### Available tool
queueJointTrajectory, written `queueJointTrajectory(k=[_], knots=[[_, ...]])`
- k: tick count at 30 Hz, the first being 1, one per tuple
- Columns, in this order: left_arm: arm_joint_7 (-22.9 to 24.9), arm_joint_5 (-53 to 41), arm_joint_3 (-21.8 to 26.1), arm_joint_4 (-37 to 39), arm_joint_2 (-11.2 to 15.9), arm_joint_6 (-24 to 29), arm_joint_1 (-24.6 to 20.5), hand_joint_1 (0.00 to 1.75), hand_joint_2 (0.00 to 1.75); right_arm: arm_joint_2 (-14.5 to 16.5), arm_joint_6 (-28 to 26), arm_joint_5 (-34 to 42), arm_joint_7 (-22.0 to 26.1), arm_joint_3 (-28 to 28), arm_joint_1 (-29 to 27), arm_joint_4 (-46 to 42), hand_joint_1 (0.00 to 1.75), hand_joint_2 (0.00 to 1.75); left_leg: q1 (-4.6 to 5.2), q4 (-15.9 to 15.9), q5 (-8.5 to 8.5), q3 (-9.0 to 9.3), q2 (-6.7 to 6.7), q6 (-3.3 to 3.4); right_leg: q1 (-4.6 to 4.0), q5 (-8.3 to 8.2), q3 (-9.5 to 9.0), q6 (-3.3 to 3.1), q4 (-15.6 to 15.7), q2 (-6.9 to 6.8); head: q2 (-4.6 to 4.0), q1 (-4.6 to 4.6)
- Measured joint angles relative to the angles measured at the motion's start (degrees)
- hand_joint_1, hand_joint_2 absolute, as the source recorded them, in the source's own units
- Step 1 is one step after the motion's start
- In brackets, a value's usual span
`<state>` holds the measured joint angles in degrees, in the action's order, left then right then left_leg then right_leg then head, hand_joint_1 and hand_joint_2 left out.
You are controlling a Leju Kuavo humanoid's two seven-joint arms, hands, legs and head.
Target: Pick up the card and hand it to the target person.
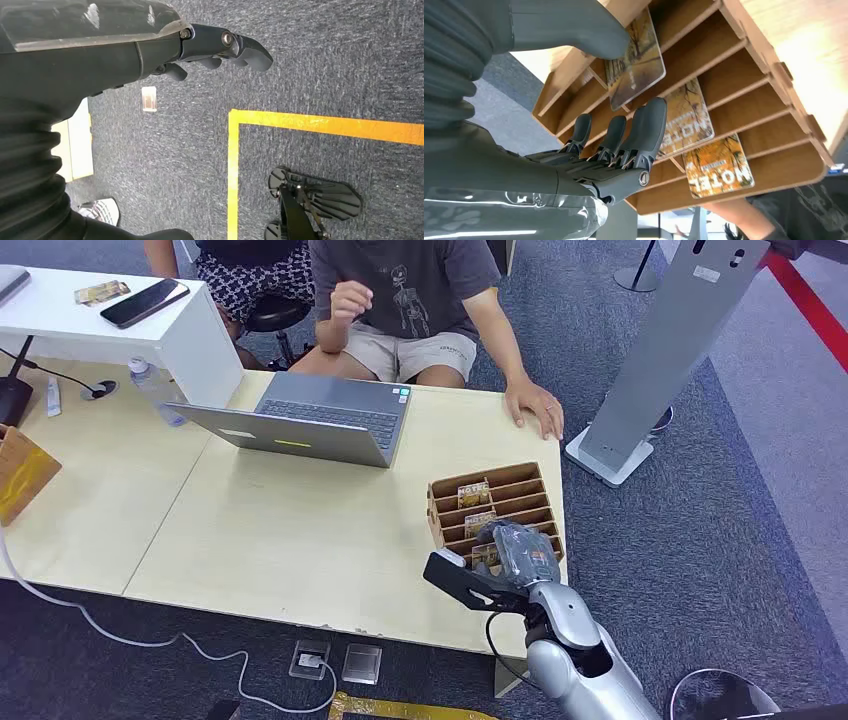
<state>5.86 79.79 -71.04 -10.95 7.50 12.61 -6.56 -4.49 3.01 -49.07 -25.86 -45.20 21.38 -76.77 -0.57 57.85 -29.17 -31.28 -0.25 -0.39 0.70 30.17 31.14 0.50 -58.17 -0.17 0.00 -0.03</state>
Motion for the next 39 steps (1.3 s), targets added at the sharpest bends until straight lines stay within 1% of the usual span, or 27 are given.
queueJointTrajectory(k=[8, 13, 16, 18, 21, 23, 28, 30, 39], knots=[[0.0, 0.0, 0.0, 0.0, 0.0, 0.0, 0.0, 0.0, 1.75, -0.3, 0.0, 0.1, 0.0, -0.1, -0.4, 0.6, 0.82, 1.75, 0.0, 0.0, 0.0, 0.0, 0.0, 0.0, 0.0, 0.0, 0.0, 0.0, 0.0, 0.0, 0.0, -0.01], [0.0, 0.0, 0.0, 0.0, 0.0, 0.0, 0.0, 0.0, 1.75, -0.5, 0.0, 0.2, 0.0, -0.1, -0.4, 0.8, 0.81, 1.75, 0.0, 0.0, 0.0, 0.0, 0.0, 0.0, 0.0, 0.0, 0.0, 0.0, 0.0, 0.0, 0.0, -0.01], [0.0, -0.1, 0.0, 0.0, 0.0, 0.0, 0.0, 0.0, 1.75, -0.5, 0.0, 0.3, 0.0, -0.2, -0.4, 0.8, 0.83, 1.75, 0.0, 0.0, 0.0, 0.0, 0.0, 0.0, 0.0, 0.0, 0.0, 0.0, 0.0, 0.0, 0.0, -0.01], [0.0, -0.1, 0.0, 0.0, 0.0, 0.0, 0.0, 0.0, 1.75, -0.6, 0.0, 0.3, 0.0, -0.3, -0.4, 0.9, 0.94, 1.75, 0.0, 0.0, 0.0, 0.0, 0.0, 0.0, 0.0, 0.0, 0.0, 0.0, 0.0, 0.0, 0.0, -0.01], [0.0, -0.1, 0.0, 0.0, 0.0, 0.0, 0.0, 0.0, 1.75, -0.6, 0.0, 0.4, 0.1, -0.3, -0.5, 1.1, 1.24, 1.75, 0.0, 0.0, 0.0, 0.0, 0.0, 0.0, 0.0, 0.0, 0.0, 0.0, 0.0, 0.0, 0.0, -0.02], [0.0, -0.1, 0.0, 0.0, 0.0, 0.0, 0.0, 0.0, 1.75, -0.7, -0.1, 0.5, 0.1, -0.4, -0.5, 1.1, 1.38, 1.75, 0.0, 0.0, 0.0, 0.0, 0.0, 0.0, 0.0, 0.0, 0.0, 0.0, 0.0, 0.0, 0.0, -0.03], [0.0, -0.1, 0.0, 0.0, 0.0, -0.1, 0.0, 0.0, 1.75, -0.8, -0.2, 0.6, 0.1, -0.4, -0.4, 1.1, 1.67, 1.75, 0.0, 0.0, 0.0, 0.0, 0.0, 0.0, 0.0, 0.0, 0.0, 0.0, 0.0, 0.0, 0.0, -0.02], [0.0, -0.1, 0.0, 0.0, 0.0, -0.2, 0.0, 0.0, 1.75, -0.8, -0.2, 0.7, 0.1, -0.4, -0.4, 1.1, 1.73, 1.75, 0.0, 0.0, 0.0, 0.01, 0.01, 0.0, 0.0, 0.0, 0.0, 0.0, 0.0, 0.0, 0.0, -0.03], [-0.5, -0.6, 0.0, 0.0, 0.0, -0.3, 0.0, 0.0, 1.75, -1.0, -0.3, 1.1, 0.2, -0.4, -0.5, 1.1, 1.75, 1.75, 0.0, 0.0, 0.0, 0.11, 0.01, 0.0, 0.0, 0.0, -0.08, 0.0, 0.0, 0.01, 0.0, -0.03]])
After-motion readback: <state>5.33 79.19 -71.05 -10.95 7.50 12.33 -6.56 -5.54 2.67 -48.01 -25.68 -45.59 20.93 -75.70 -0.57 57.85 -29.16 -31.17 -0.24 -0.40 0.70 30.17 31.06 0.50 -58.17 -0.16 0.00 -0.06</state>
